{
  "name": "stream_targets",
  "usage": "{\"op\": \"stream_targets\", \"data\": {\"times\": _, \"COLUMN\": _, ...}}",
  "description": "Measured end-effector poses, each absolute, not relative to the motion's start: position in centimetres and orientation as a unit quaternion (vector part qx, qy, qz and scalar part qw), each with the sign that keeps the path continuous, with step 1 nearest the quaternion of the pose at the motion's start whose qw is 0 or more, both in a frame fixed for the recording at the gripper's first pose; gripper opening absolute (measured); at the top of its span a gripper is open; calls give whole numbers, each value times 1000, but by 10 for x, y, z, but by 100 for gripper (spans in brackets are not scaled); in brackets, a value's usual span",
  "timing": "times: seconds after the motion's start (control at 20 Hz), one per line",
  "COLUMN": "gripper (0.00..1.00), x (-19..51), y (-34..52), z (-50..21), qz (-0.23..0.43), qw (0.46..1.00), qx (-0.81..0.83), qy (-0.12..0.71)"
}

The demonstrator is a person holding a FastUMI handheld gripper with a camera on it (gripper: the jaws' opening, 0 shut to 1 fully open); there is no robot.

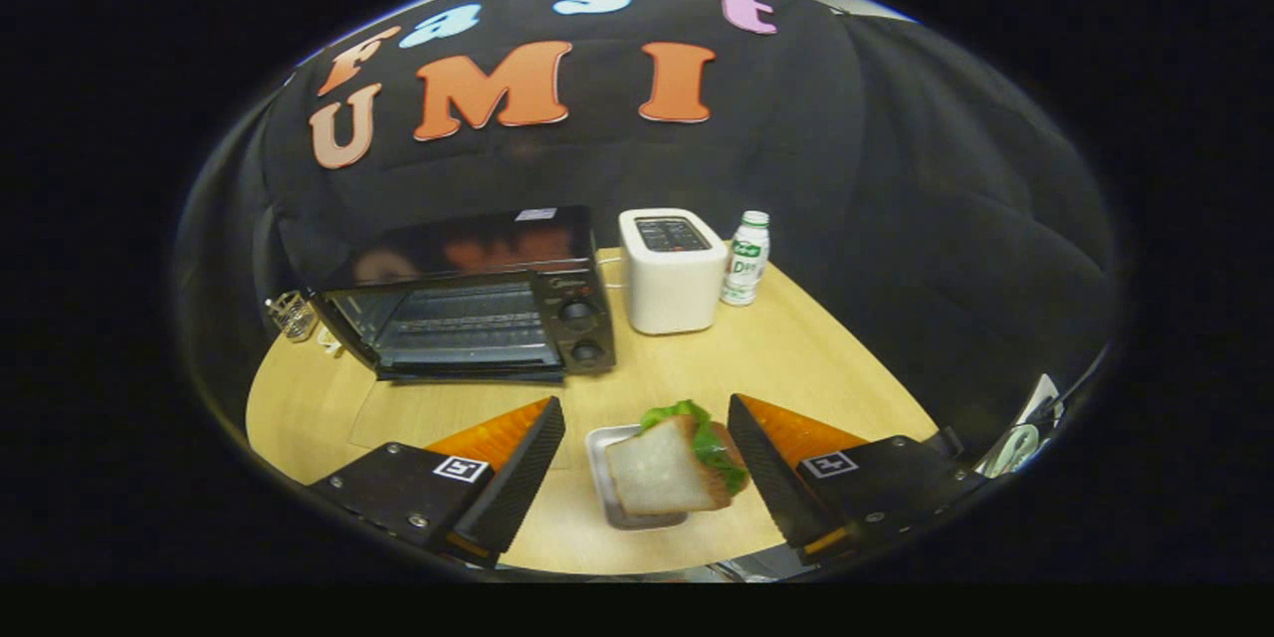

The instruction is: Open the toaster oven, put the food inside, and close the toaster oven door.

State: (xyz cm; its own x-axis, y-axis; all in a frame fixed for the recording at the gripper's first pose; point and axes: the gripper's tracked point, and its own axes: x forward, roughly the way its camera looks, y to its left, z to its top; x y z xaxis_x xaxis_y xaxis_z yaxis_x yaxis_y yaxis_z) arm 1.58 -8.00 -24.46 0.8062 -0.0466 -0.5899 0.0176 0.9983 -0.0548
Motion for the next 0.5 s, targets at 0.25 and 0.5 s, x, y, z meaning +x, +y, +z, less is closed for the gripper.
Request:
{"op": "stream_targets", "data": {"times": 0.25, "gripper": 98, "x": 11, "y": -120, "z": -257, "qz": -25, "qw": 943, "qx": 21, "qy": 331}}
{"op": "stream_targets", "data": {"times": 0.5, "gripper": 98, "x": 8, "y": -120, "z": -289, "qz": 10, "qw": 923, "qx": 63, "qy": 379}}
